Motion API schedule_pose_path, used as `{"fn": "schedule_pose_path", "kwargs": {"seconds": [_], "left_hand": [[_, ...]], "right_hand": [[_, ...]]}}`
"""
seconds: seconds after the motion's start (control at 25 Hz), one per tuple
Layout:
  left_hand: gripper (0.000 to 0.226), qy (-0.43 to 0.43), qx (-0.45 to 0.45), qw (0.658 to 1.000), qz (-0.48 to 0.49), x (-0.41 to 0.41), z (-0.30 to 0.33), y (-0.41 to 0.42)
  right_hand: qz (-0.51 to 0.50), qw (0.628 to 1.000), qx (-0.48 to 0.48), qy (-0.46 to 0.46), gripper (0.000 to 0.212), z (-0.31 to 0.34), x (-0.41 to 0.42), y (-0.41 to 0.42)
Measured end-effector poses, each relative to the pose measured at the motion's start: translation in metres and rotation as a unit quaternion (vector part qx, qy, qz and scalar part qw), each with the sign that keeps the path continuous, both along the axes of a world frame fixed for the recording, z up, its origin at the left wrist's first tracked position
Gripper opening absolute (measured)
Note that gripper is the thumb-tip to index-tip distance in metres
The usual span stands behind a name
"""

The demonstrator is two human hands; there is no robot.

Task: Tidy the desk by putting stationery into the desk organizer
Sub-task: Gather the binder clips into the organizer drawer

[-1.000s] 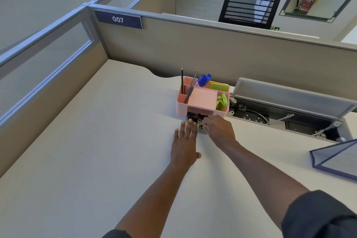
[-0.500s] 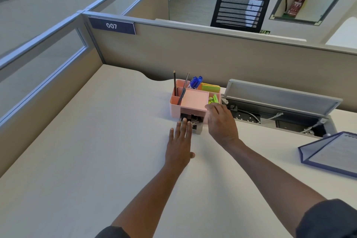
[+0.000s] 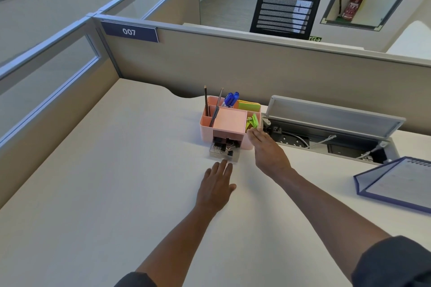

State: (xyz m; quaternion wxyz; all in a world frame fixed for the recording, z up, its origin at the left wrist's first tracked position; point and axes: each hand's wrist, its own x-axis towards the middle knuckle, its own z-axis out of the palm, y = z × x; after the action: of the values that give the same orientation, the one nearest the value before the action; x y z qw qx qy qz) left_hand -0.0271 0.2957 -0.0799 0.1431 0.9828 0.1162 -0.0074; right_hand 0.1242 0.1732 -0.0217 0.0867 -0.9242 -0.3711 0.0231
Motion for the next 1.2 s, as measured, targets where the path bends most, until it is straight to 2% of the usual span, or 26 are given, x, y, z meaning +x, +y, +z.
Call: {"fn": "schedule_pose_path", "kwargs": {"seconds": [0.24, 0.44, 0.64, 0.8, 1.0, 1.2], "left_hand": [[0.072, 0.024, 0.007, 1.0, 0.018, 0.022, 0.0, 0.002], [0.062, 0.007, 0.029, 0.999, 0.011, 0.039, 0.004, 0.009], [0.061, 0.034, 0.04, 0.999, 0.008, 0.047, 0.007, 0.011], [0.065, 0.045, 0.011, 0.999, 0.024, 0.05, 0.011, 0.008], [0.072, 0.061, -0.074, 0.995, 0.028, 0.046, 0.022, -0.015], [0.066, 0.045, -0.105, 0.994, -0.005, 0.042, 0.029, -0.053]], "right_hand": [[-0.007, 1.0, 0.013, 0.021, 0.063, -0.001, -0.001, 0.0], [0.004, 1.0, 0.007, 0.027, 0.064, -0.004, 0.006, -0.002], [0.007, 1.0, 0.002, 0.013, 0.063, -0.008, 0.007, -0.002], [0.009, 1.0, 0.003, 0.011, 0.063, -0.008, 0.007, -0.001], [0.052, 0.997, -0.01, -0.051, 0.059, -0.009, 0.005, -0.017], [-0.024, 0.999, 0.026, -0.038, 0.057, -0.034, -0.029, -0.074]]}}
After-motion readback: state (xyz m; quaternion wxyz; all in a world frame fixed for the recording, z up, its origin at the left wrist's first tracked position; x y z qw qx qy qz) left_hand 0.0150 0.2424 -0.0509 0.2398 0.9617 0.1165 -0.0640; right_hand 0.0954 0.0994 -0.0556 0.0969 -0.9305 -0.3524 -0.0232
